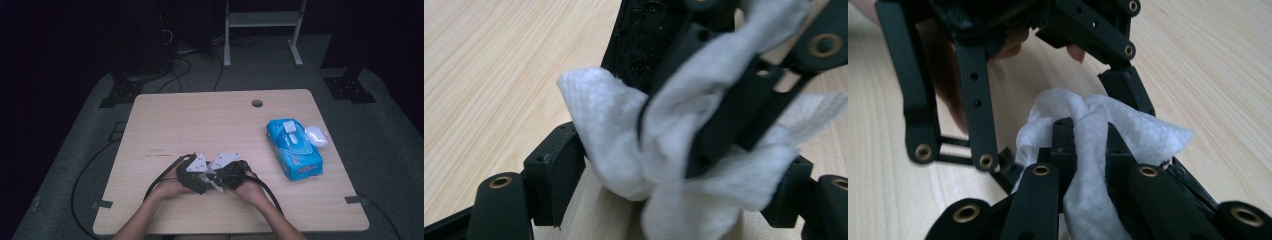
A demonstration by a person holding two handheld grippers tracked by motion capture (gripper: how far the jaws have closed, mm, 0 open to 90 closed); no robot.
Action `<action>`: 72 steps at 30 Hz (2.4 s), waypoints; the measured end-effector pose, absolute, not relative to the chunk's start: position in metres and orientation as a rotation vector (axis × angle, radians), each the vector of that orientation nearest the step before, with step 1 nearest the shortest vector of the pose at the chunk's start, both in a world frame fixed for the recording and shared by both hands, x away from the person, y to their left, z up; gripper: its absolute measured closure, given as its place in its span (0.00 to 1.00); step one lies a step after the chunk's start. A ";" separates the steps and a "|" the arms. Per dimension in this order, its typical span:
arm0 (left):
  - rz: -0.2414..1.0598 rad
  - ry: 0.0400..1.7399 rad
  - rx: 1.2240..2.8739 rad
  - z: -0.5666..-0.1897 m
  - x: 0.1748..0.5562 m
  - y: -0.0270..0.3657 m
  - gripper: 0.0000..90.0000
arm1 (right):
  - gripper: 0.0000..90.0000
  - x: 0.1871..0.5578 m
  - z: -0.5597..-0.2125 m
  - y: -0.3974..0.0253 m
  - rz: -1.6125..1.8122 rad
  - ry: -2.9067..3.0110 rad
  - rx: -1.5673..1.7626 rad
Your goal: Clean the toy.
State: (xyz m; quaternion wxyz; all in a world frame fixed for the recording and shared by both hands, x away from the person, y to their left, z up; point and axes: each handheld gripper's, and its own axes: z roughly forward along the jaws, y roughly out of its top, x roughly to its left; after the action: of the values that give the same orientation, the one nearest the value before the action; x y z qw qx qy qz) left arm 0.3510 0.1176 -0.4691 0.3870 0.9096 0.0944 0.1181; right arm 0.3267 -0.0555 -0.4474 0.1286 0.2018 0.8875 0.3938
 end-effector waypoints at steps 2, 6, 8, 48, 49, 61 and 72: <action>0.303 0.240 2.317 -0.469 0.351 0.118 0.27 | 0.89 0.327 -0.447 -0.061 1.128 2.572 0.590; 0.300 0.243 2.314 -0.469 0.351 0.118 0.27 | 0.89 0.330 -0.446 -0.080 1.106 2.531 0.651; 0.300 0.243 2.313 -0.469 0.351 0.118 0.27 | 0.89 0.331 -0.446 -0.086 1.092 2.519 0.669; 0.294 0.245 2.310 -0.469 0.352 0.118 0.27 | 0.89 0.350 -0.445 -0.086 1.078 2.435 0.780; 0.291 0.243 2.311 -0.469 0.352 0.119 0.27 | 0.89 0.351 -0.446 -0.086 1.085 2.437 0.776; 0.286 0.244 2.307 -0.470 0.353 0.118 0.27 | 0.89 0.355 -0.446 -0.098 1.099 2.410 0.827; 0.284 0.241 2.307 -0.470 0.354 0.119 0.27 | 0.89 0.355 -0.444 -0.114 1.064 2.394 0.867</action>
State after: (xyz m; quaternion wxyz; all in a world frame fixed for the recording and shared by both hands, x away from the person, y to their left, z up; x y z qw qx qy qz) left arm 0.3535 0.1190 -0.4705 0.3918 0.9083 0.0950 0.1118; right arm 0.3554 -0.1136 -0.4437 0.1901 0.3084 0.8517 0.3786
